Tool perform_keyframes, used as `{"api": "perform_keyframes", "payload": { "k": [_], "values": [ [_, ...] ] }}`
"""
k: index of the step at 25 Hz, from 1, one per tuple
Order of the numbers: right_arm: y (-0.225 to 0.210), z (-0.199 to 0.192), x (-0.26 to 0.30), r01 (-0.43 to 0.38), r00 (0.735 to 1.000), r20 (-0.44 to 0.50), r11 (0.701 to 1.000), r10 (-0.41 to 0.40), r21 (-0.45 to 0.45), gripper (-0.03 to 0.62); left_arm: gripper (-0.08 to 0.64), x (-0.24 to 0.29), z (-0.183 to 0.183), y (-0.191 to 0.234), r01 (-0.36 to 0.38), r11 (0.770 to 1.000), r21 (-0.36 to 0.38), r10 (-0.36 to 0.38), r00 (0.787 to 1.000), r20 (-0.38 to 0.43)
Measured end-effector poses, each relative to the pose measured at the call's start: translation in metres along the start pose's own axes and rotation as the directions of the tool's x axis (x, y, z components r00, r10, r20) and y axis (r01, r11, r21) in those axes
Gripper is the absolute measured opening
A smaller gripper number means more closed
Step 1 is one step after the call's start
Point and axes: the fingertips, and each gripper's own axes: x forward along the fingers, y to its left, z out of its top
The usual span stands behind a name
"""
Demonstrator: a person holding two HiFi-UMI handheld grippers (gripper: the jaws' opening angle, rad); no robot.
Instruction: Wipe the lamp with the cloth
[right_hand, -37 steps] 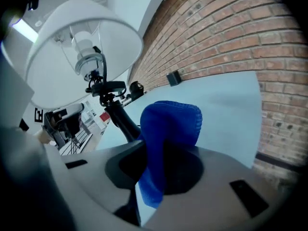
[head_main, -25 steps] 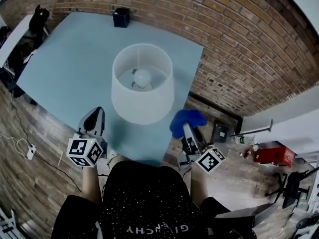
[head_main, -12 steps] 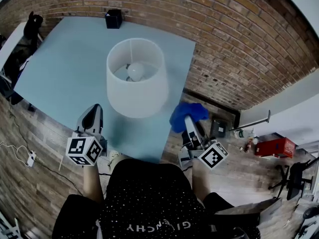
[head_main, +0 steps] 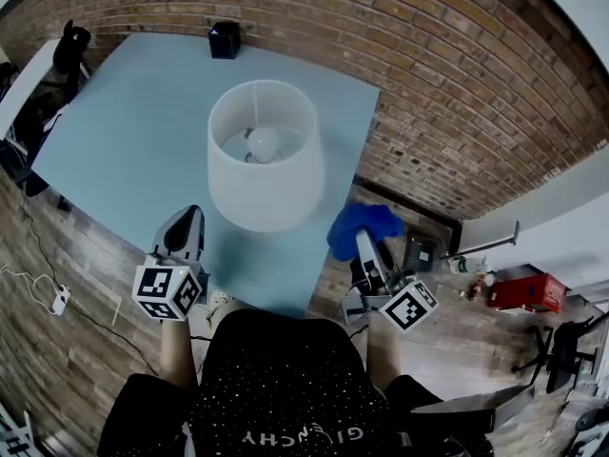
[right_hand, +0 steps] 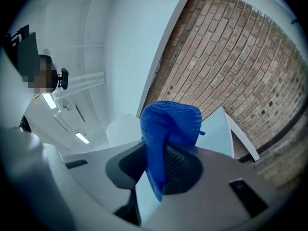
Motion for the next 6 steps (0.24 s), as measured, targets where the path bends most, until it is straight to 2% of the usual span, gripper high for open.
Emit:
{"api": "perform_keyframes", "payload": {
  "k": [6],
  "values": [
    [-0.0019, -0.0094, 0.0034, 0.010, 0.998, -0.062, 0.997, -0.015, -0.078, 0.074, 0.009, 0.0046, -0.0065, 0.0022, -0.010, 1.000, -0.005, 0.010, 1.000, -0.018]
  ]
}}
